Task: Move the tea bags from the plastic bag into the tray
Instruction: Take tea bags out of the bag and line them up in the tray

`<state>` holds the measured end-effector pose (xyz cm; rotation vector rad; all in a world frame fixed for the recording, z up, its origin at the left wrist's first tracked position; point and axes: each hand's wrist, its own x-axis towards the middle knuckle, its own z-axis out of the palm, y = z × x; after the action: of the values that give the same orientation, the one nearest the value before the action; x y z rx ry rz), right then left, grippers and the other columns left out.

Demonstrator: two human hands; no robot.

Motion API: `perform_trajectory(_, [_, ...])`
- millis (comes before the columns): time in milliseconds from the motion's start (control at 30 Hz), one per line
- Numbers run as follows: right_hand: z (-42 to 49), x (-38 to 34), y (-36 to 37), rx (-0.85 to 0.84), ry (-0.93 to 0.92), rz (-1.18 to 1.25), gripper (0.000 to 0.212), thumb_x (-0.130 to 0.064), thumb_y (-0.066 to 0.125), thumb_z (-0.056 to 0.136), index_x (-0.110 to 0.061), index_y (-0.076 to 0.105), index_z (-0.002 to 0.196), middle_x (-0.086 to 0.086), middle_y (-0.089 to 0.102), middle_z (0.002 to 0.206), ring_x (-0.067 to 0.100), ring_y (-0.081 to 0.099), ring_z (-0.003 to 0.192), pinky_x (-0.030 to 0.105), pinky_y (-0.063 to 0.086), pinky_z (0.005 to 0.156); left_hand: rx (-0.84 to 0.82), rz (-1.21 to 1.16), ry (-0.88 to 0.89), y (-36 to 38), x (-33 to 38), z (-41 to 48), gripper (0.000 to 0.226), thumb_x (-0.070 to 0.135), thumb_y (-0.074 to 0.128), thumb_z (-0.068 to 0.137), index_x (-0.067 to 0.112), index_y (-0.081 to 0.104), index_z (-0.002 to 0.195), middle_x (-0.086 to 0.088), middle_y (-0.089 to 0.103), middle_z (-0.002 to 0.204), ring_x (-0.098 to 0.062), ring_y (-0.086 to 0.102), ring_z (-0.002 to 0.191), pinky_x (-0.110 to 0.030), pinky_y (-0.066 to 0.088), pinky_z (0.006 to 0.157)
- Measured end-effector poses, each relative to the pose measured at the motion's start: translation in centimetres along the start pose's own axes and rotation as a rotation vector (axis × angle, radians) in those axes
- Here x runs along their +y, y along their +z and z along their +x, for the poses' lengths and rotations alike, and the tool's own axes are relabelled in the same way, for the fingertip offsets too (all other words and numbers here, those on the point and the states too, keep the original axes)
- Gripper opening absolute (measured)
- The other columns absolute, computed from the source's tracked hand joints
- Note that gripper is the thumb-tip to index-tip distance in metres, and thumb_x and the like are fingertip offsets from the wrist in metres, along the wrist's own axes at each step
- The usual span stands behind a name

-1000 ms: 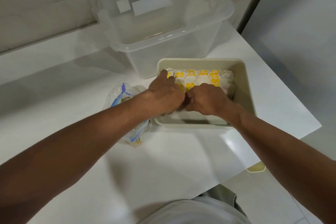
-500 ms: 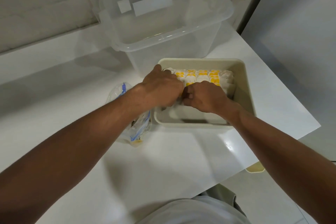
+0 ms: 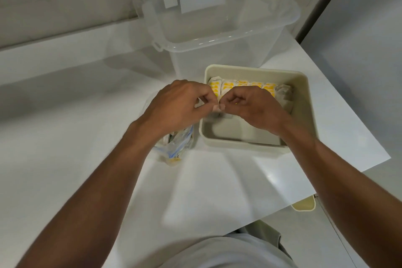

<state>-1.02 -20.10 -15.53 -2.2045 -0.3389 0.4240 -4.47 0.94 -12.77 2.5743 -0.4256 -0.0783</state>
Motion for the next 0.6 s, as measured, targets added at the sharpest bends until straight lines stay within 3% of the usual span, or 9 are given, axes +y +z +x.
perform_trajectory(100, [-0.5, -1.8, 0.3, 0.011, -0.037, 0.011, 0.004, -0.034, 0.072, 0.086, -0.03, 0.073, 0.086, -0.019, 0.066, 0.077, 0.004, 0.062, 0.079, 0.026, 0.048, 0.078, 0.084, -0.081, -0.097, -0.3, -1.5, -2.2, 0.007, 0.044, 0.065, 0.089, 0.04, 0.07, 0.092, 0.027, 0.065, 0.088, -0.004, 0.06, 0.087, -0.036, 0.052, 0.078])
perform_trajectory(233, [-0.6, -4.3, 1.3, -0.009, -0.111, 0.029, 0.005, -0.031, 0.072, 0.087, -0.027, 0.074, 0.087, -0.016, 0.067, 0.077, 0.002, 0.061, 0.073, 0.017, 0.046, 0.07, 0.14, -0.187, -0.2, -0.7, -3.8, -5.0, 0.01, 0.027, 0.068, 0.09, 0.036, 0.072, 0.093, 0.023, 0.069, 0.09, -0.003, 0.064, 0.085, -0.036, 0.054, 0.08])
perform_trajectory(333, [-0.3, -5.6, 2.9, -0.038, -0.167, 0.025, 0.002, -0.03, 0.072, 0.086, -0.029, 0.073, 0.086, -0.016, 0.068, 0.079, 0.001, 0.06, 0.072, 0.018, 0.047, 0.071, 0.135, -0.199, -0.273, -0.4, -5.2, -6.6, 0.016, 0.022, 0.067, 0.091, 0.036, 0.072, 0.096, 0.022, 0.071, 0.09, -0.002, 0.066, 0.081, -0.035, 0.055, 0.078])
perform_trajectory(433, [0.0, -6.4, 4.7, -0.102, -0.256, -0.087, 0.006, -0.027, 0.071, 0.086, -0.03, 0.073, 0.091, -0.015, 0.07, 0.082, 0.002, 0.063, 0.075, 0.021, 0.049, 0.075, 0.089, -0.067, -0.323, 0.0, -5.9, -8.0, 0.015, 0.03, 0.066, 0.089, 0.041, 0.07, 0.098, 0.025, 0.068, 0.09, -0.005, 0.064, 0.084, -0.032, 0.053, 0.072])
perform_trajectory(500, [0.2, -7.0, 5.8, -0.146, -0.309, -0.154, 0.009, -0.026, 0.069, 0.086, -0.03, 0.072, 0.094, -0.019, 0.068, 0.077, 0.003, 0.064, 0.074, 0.023, 0.05, 0.073, 0.102, 0.117, -0.357, 0.4, -5.8, -9.0, 0.013, 0.045, 0.068, 0.086, 0.042, 0.07, 0.098, 0.024, 0.062, 0.081, -0.01, 0.058, 0.088, -0.028, 0.042, 0.066])
perform_trajectory(600, [0.4, -7.8, 7.6, -0.196, -0.406, -0.36, 0.013, -0.03, 0.062, 0.089, -0.033, 0.071, 0.098, -0.022, 0.062, 0.075, 0.004, 0.061, 0.079, 0.027, 0.047, 0.069, 0.103, 0.313, -0.304, 1.7, -5.6, -10.1, 0.031, 0.061, 0.064, 0.082, 0.04, 0.072, 0.103, 0.015, 0.07, 0.09, -0.018, 0.052, 0.091, -0.03, 0.032, 0.068])
